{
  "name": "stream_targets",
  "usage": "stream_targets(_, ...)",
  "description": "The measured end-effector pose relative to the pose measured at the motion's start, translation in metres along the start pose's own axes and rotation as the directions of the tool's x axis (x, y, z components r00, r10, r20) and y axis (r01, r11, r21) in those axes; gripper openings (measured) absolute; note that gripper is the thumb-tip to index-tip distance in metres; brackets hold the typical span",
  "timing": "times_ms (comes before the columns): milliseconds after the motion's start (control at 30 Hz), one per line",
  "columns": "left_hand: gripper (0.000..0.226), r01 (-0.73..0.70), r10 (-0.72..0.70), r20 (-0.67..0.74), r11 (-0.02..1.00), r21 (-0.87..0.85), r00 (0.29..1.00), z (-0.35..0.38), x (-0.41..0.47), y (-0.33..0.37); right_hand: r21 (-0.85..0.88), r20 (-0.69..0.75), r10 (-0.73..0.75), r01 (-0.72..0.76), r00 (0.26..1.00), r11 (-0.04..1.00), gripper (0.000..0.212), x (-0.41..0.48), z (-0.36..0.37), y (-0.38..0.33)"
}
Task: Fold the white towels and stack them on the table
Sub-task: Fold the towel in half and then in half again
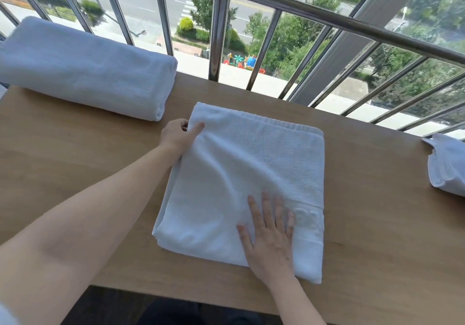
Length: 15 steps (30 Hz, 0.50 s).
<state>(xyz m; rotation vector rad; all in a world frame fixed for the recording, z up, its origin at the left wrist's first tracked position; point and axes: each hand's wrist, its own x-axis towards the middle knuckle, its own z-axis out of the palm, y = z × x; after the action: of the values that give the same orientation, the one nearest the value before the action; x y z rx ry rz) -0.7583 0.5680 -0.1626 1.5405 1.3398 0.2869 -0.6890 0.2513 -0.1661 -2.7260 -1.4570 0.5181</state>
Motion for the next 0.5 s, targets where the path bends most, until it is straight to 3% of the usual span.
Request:
stream_targets(67,0.052,0.036,-0.040,0.069,0.998,0.050,0.997,-0.002,-0.020,-0.012,0.002,0.023,-0.013,0.013,1.000,1.000,0.067,-0.001,-0.001,0.004)
stream_targets(167,0.027,-0.080,0.051,0.171,0.982,0.168,0.984,-0.007,-0.055,-0.032,0.021,-0.047,0.012,-0.011,0.999,1.000,0.066,0.001,-0.008,0.010)
stream_targets(233,0.016,-0.111,0.090,0.155,0.984,0.138,0.984,-0.013,-0.069,-0.045,0.058,-0.102,0.070,-0.065,0.992,0.996,0.066,0.007,-0.014,0.016)
stream_targets(400,0.052,-0.021,0.020,0.039,0.999,0.026,0.999,-0.019,-0.084,-0.061,0.029,0.040,0.157,-0.159,0.987,0.987,0.069,0.022,-0.005,0.028)
stream_targets(500,0.048,0.041,-0.040,0.208,0.999,-0.004,0.977,-0.024,-0.095,-0.063,0.029,0.027,0.169,-0.169,0.985,0.985,0.069,0.022,0.002,0.026)
